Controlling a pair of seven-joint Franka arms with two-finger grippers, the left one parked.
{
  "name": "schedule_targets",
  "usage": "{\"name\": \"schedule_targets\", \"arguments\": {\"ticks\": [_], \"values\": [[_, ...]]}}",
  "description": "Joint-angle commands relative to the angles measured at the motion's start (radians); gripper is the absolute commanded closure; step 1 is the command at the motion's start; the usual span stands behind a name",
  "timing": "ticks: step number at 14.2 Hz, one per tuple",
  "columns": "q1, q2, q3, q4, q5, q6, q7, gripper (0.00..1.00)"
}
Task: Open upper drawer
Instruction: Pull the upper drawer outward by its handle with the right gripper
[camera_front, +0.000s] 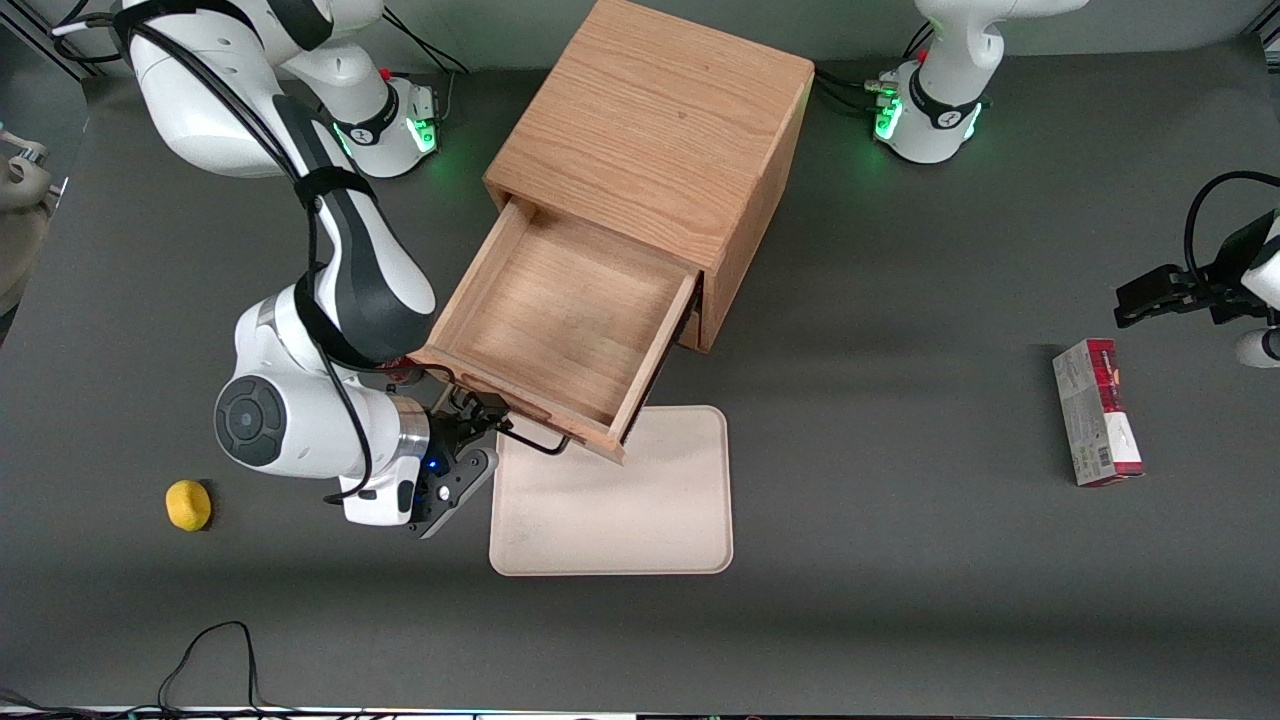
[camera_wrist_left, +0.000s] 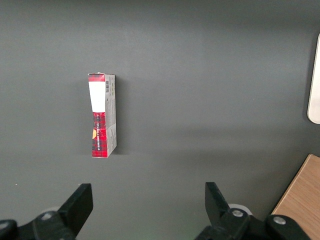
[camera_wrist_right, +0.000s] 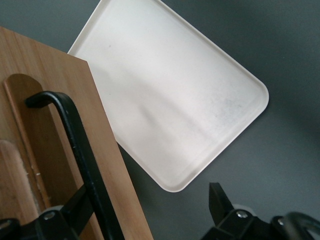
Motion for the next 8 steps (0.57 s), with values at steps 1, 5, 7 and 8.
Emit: {"name": "schedule_targets", "arguments": {"ticks": [1,5,7,8], "values": [[-0.024,0.032,0.011,0.05,0.003,-0.003,-0.017,0.0],[-0.032,0.032,0.011,0.068,0.012,-0.006,-0.017,0.0],[-0.034,0.041,0.011,0.09,0.012,-0.01,-0.017,0.0],[-0.034,0.044,0.011,0.1,0.012,-0.012,-0.017,0.0]]}}
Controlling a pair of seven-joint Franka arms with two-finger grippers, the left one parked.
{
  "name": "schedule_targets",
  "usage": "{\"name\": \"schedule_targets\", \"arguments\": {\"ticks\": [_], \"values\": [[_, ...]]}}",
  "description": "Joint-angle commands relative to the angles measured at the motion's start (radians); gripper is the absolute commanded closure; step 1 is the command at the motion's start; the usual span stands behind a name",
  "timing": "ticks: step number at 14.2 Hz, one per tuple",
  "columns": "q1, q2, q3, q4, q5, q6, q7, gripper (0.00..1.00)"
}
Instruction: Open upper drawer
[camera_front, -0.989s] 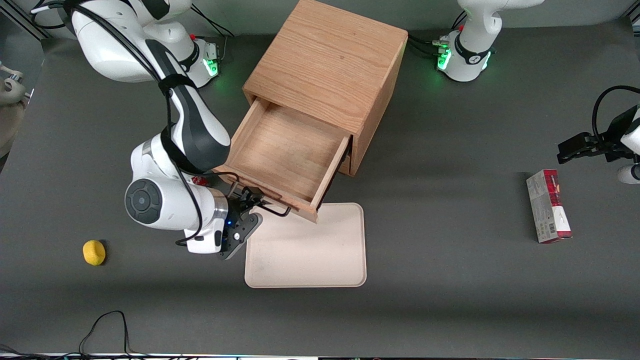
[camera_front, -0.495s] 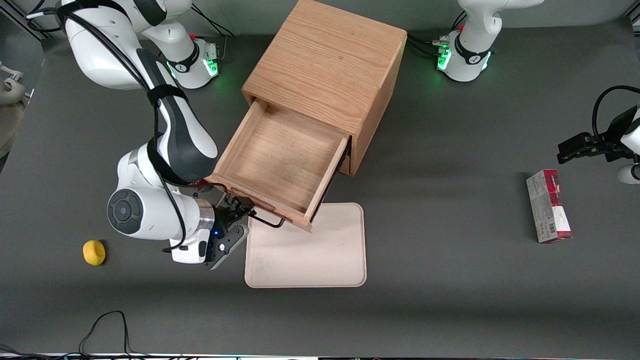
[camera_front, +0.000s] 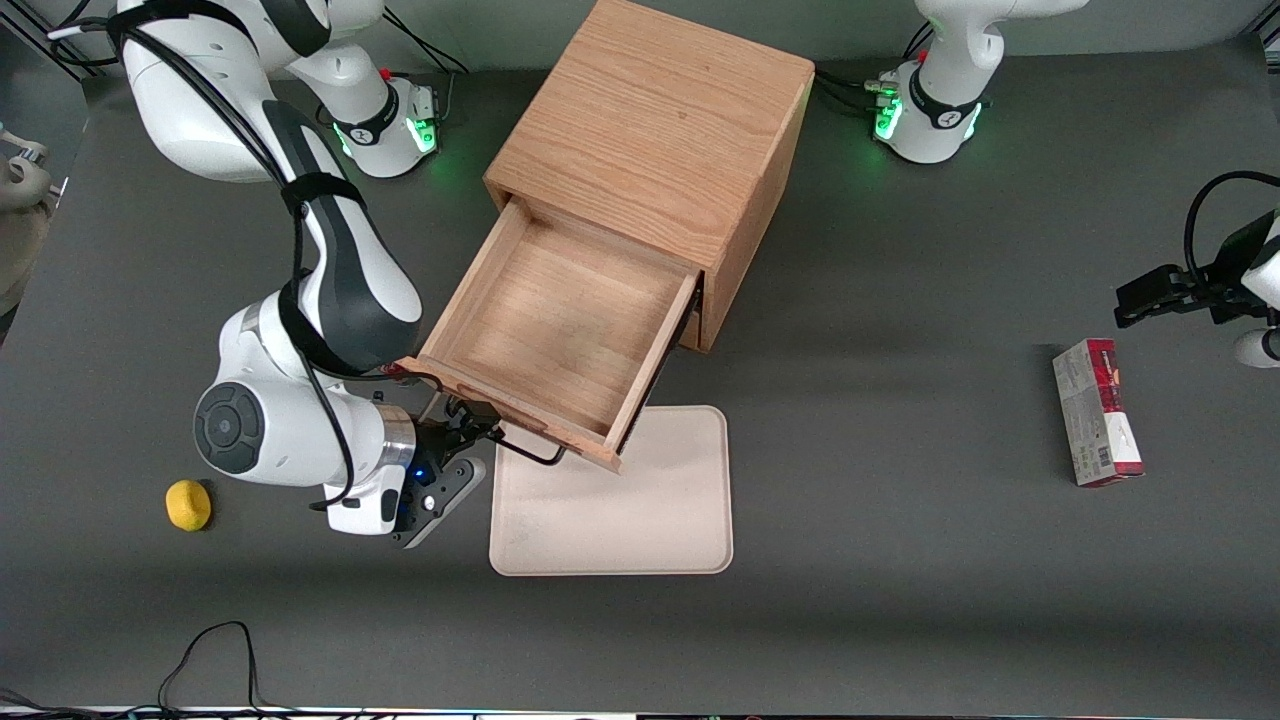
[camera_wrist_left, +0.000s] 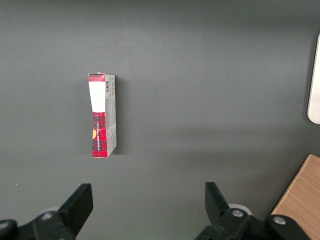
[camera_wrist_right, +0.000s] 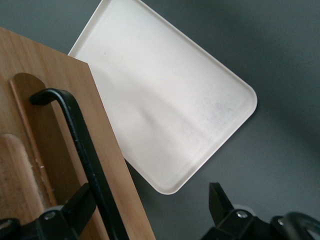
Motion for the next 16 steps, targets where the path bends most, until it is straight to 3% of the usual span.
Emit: {"name": "schedule_targets", "arguments": {"ticks": [1,16], "values": [[-0.014,0.034,0.009,0.072,0.009,-0.011,-0.017,0.0],[-0.089,-0.001,-0.01,0.166,-0.002,-0.195,-0.017,0.0]]}}
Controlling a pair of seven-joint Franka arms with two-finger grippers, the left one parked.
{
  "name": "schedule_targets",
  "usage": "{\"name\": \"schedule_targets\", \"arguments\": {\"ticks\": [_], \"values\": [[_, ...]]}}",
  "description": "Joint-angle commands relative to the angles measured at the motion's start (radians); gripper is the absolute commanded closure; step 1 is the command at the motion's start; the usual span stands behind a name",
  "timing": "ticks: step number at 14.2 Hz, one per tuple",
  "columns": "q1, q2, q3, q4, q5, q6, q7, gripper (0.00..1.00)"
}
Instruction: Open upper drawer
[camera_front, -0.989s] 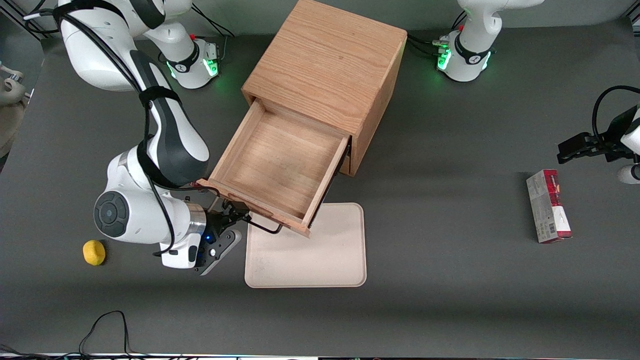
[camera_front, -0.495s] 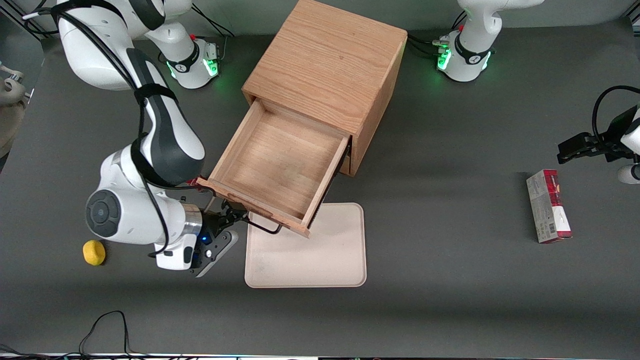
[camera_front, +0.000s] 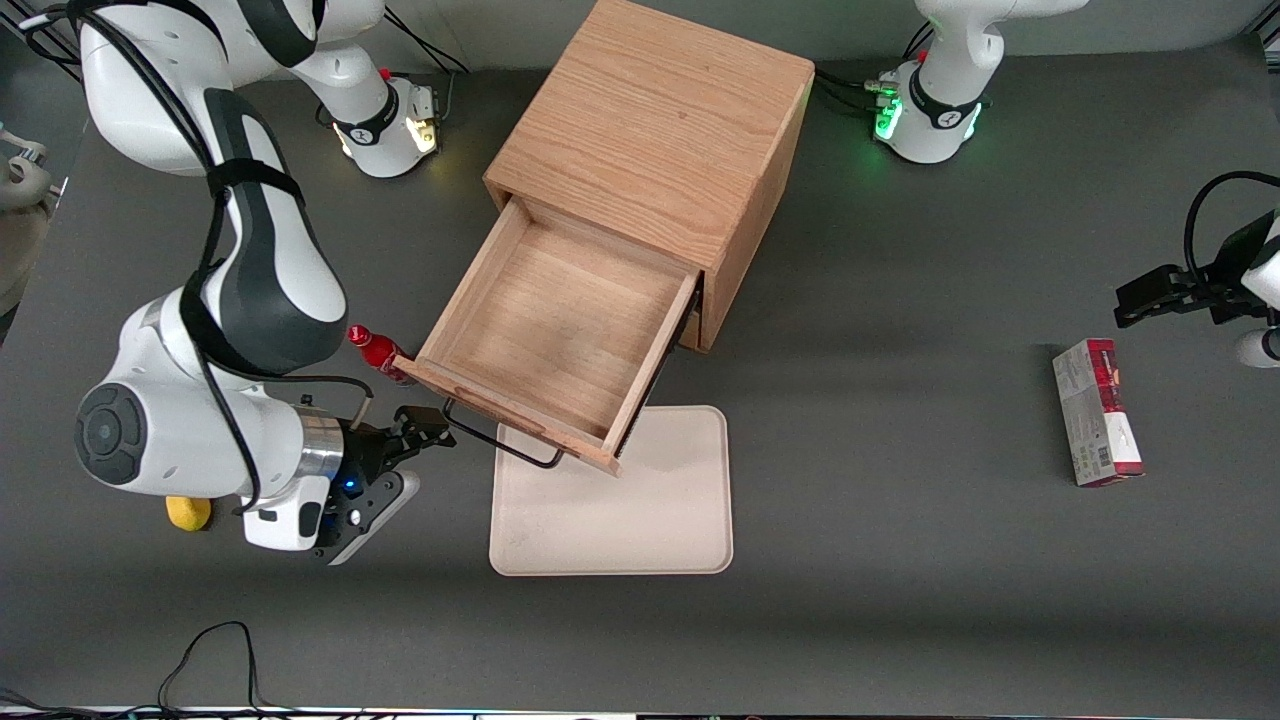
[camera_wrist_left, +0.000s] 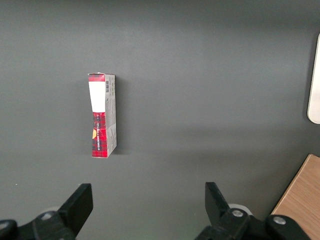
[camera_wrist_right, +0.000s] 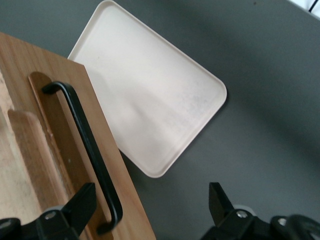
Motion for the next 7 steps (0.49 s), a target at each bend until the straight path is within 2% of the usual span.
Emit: {"name": "schedule_targets", "arguments": {"ticks": [1,3,6,7], "values": [[-0.017,-0.031,-0.015,0.022,-0.019,-0.049,-0.012,0.0],[-0.043,-0.076,-0.041,-0.01,-0.044,-0.133,-0.024,0.0],[-0.046,-0.226,-0.126,-0.192,-0.082,-0.162,-0.022,0.0],[-0.043,-0.275,-0.13,-0.24,-0.129,-0.162,-0.015,0.0]]}}
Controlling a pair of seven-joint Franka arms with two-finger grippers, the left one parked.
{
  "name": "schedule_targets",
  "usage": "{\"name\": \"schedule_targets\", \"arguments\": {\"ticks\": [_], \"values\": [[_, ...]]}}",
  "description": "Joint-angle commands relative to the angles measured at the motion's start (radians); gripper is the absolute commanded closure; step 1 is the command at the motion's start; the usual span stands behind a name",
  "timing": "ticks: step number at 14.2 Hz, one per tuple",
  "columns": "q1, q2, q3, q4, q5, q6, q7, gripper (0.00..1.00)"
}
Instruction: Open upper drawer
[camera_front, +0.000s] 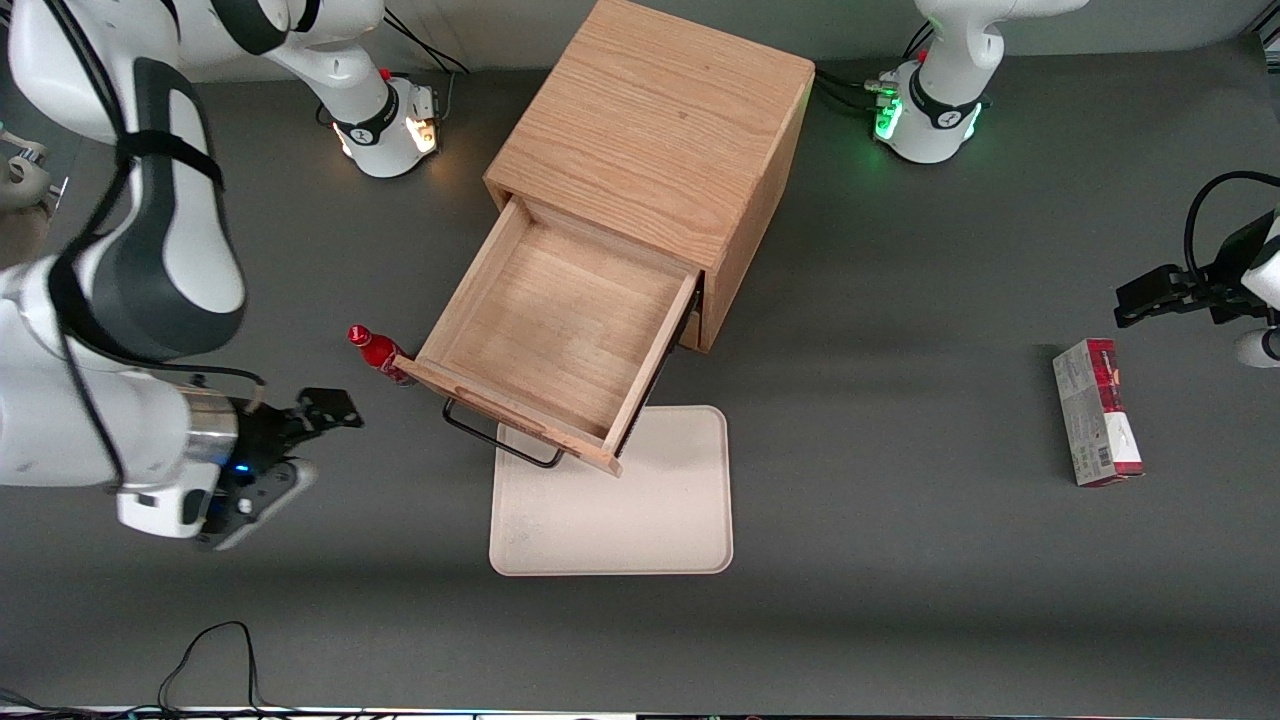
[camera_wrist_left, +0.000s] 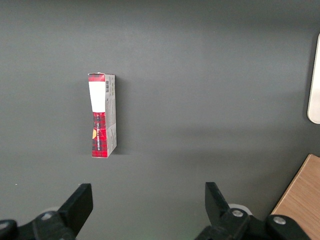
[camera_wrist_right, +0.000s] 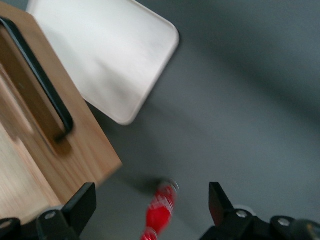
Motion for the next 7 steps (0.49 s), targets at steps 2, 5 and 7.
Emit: {"name": "schedule_targets", "arguments": {"ticks": [2,5,7], "values": [[0.036,-0.257,-0.025,-0.3,-0.151,0.038,0.019,0.0],[0.038,-0.464,-0.068,-0.598,-0.162,0.178,0.064,0.0],[0.036,-0.561,-0.097,-0.732,-0.162,0.237,0.128,0.0]]}}
